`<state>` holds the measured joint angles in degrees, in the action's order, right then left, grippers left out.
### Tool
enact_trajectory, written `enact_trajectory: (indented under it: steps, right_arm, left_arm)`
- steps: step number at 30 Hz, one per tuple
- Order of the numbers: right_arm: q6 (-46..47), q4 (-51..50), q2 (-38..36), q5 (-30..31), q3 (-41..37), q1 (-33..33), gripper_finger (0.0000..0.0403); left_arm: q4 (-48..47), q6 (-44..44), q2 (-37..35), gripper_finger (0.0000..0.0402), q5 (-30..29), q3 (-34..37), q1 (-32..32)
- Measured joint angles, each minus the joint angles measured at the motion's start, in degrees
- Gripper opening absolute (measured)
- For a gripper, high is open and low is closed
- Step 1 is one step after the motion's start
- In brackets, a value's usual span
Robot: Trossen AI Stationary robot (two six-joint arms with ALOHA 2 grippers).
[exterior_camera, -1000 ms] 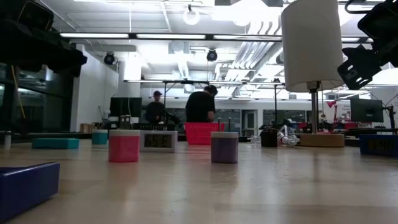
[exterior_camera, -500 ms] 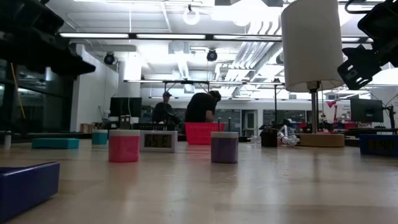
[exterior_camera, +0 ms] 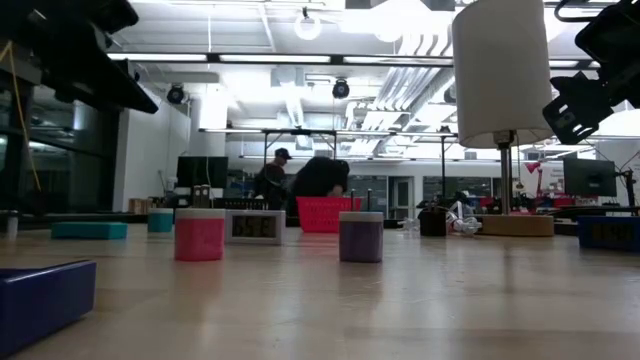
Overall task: Pick & Place Office items
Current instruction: Put the light blue digital timer into the black basket
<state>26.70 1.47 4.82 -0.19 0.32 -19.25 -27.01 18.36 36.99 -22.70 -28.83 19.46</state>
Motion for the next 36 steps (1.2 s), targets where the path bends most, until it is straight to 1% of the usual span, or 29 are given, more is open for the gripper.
enact_trajectory:
  steps: [4,6,11,13,20,28,36]
  right_arm:
    - [0.0,0.0,0.0,0.0,0.0,0.0,0.0204]
    - [0.0,0.0,0.0,0.0,0.0,0.0,0.0204]
    - [0.0,0.0,0.0,0.0,0.0,0.0,0.0204]
    - [0.0,0.0,0.0,0.0,0.0,0.0,0.0204]
    - [0.0,0.0,0.0,0.0,0.0,0.0,0.0204]
    - [0.0,0.0,0.0,0.0,0.0,0.0,0.0204]
    - [0.0,0.0,0.0,0.0,0.0,0.0,0.0204]
  left_arm:
    - [-6.5,5.1,6.5,0.0193,0.1,-4.9,0.0]
    - [-9.8,7.6,9.3,0.0193,1.2,-6.4,0.0]
    - [-12.6,13.2,13.6,0.0193,7.0,-6.5,0.0]
    - [-12.6,14.8,14.6,0.0193,7.8,-6.5,0.1]
    - [-14.9,16.0,16.4,0.0193,6.6,-6.5,1.5]
    - [-21.2,19.7,17.3,0.0193,6.3,-6.5,1.5]
    - [-21.1,19.5,17.3,0.0193,4.7,-3.7,1.3]
